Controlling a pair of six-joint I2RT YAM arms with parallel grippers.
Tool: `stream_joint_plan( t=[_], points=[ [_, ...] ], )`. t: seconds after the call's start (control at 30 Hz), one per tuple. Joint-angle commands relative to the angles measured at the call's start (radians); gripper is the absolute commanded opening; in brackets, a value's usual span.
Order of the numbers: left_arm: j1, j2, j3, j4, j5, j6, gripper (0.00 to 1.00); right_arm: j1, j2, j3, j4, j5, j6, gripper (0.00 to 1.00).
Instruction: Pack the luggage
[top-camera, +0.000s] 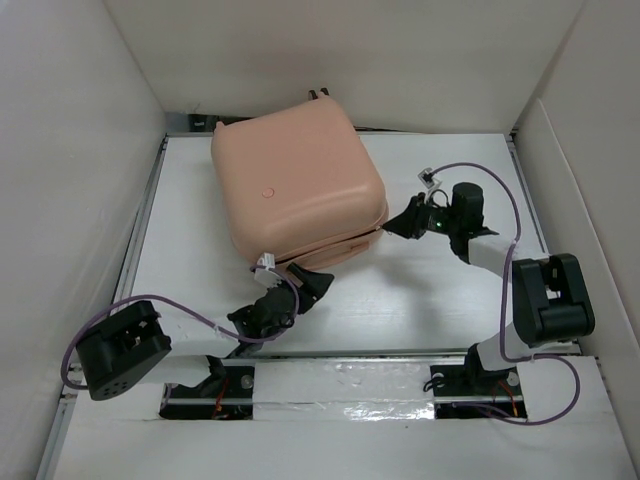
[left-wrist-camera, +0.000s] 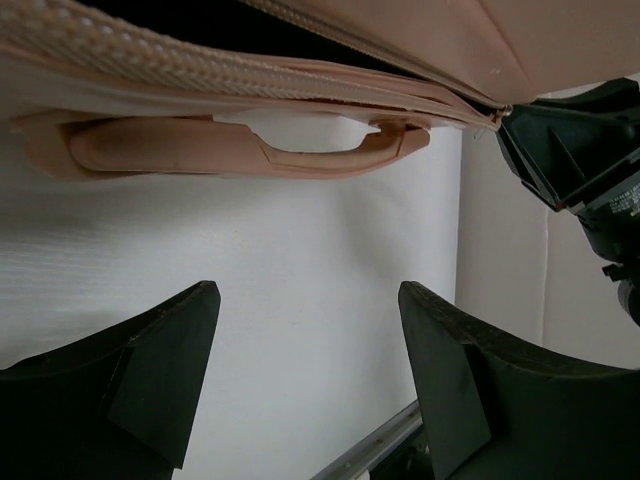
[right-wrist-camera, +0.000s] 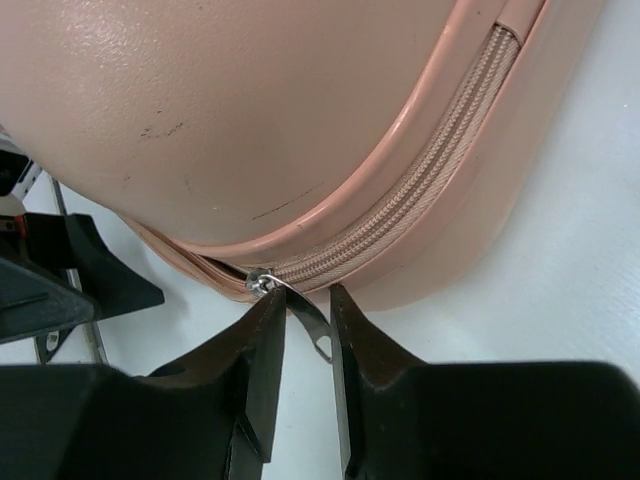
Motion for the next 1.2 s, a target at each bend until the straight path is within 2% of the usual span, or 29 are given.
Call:
stream_joint_plan(
  t=[0.0,0.07,0.13,0.17,0.33,0.43,0.77,0.8,0.83,0.9,0.93,1.03,1.1,1.17],
  points=[
    [0.009,-0.019,0.038,-0.041,-0.058,-0.008,0.69,0.059,-0.015,-0.011,-0.022,-0.011,-0.026,0.29],
    [0.009,0.002,0.069,-0.080,-0.058,-0.009,0.69,0.060,-0.018,-0.012,-0.039,-0.005,-0.030,0.33],
    [0.030,0.022,0.074,-0.084,-0.040,-0.031,0.69,0.060,-0.025,-0.028,-0.053,0.010,-0.033,0.52],
    [0.030,0.022,0.066,-0.076,-0.038,-0.040,0.69,0.060,-0.037,-0.038,-0.049,0.018,-0.027,0.53],
    [0.052,0.040,0.063,-0.062,-0.050,-0.064,0.69,0.084,-0.045,-0.063,-0.024,0.018,-0.020,0.45],
    [0.079,0.057,0.093,-0.067,-0.066,-0.055,0.69,0.095,-0.049,-0.075,0.019,0.018,-0.001,0.45],
    [0.089,0.126,0.175,-0.071,-0.133,-0.072,0.65,0.124,-0.057,-0.015,0.000,0.097,0.000,0.42],
    [0.089,0.134,0.179,-0.076,-0.136,-0.075,0.65,0.124,-0.058,-0.015,-0.001,0.100,0.000,0.41],
    [0.089,0.148,0.189,-0.085,-0.136,-0.087,0.65,0.124,-0.063,-0.015,-0.004,0.113,0.000,0.34],
    [0.089,0.160,0.189,-0.076,-0.142,-0.094,0.64,0.124,-0.075,-0.017,-0.001,0.136,0.000,0.29],
    [0.089,0.174,0.184,-0.064,-0.149,-0.098,0.64,0.133,-0.081,-0.020,0.002,0.156,0.000,0.20],
    [0.098,0.209,0.195,-0.058,-0.161,-0.104,0.62,0.155,-0.107,-0.031,0.000,0.195,0.000,0.05],
    [0.098,0.227,0.202,-0.059,-0.167,-0.117,0.60,0.185,-0.139,-0.049,0.000,0.225,0.003,0.00],
    [0.098,0.255,0.209,-0.032,-0.172,-0.121,0.58,0.230,-0.169,-0.071,-0.009,0.277,-0.006,0.00]
  ],
)
